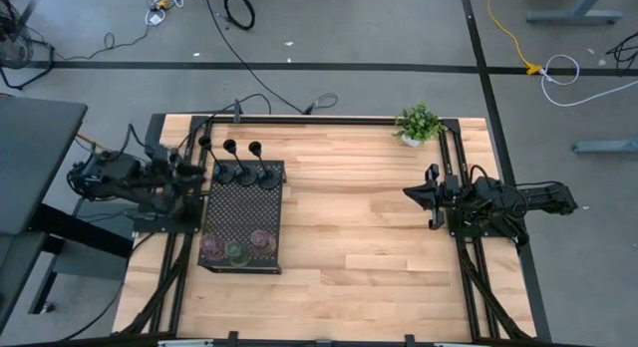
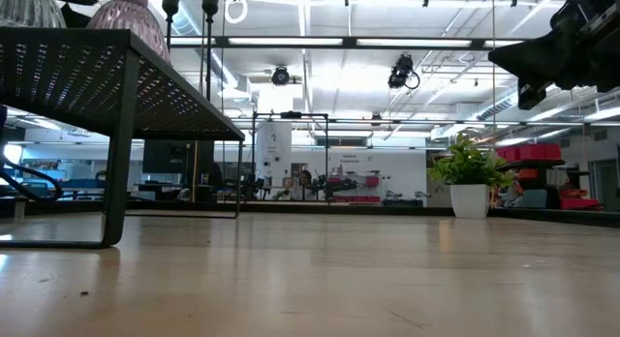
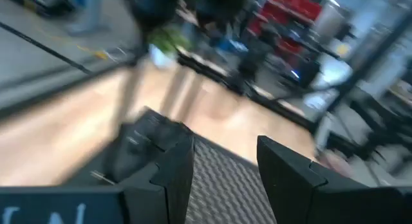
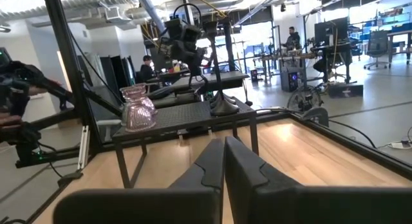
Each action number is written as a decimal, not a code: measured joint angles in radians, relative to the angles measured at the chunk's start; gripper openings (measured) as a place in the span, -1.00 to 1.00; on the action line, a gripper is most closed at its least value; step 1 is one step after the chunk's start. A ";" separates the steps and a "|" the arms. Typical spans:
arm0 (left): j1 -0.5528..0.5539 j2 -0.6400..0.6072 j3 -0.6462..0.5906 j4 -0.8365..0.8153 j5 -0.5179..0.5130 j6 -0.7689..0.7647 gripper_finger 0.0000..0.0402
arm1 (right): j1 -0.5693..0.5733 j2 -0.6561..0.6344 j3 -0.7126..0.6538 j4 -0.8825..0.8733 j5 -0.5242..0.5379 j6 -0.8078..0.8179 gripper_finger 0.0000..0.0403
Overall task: Pick & Place candle stick holders
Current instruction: Return to Home Position
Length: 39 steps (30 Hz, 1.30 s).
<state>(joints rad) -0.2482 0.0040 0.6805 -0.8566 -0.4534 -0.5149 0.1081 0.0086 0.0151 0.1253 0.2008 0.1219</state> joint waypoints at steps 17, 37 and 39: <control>0.161 0.000 -0.253 0.615 0.350 0.274 -0.14 | 0.000 0.000 0.000 -0.002 0.000 0.000 -0.93; 0.180 -0.001 -0.670 0.904 0.307 0.403 -0.14 | 0.000 0.000 0.000 -0.001 0.000 0.000 -0.93; 0.180 -0.001 -0.670 0.908 0.304 0.405 -0.14 | 0.000 0.000 0.000 -0.001 0.000 0.000 -0.93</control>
<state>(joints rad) -0.0681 0.0033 0.0102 0.0515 -0.1498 -0.1104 0.1082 0.0090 0.0154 0.1244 0.2008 0.1219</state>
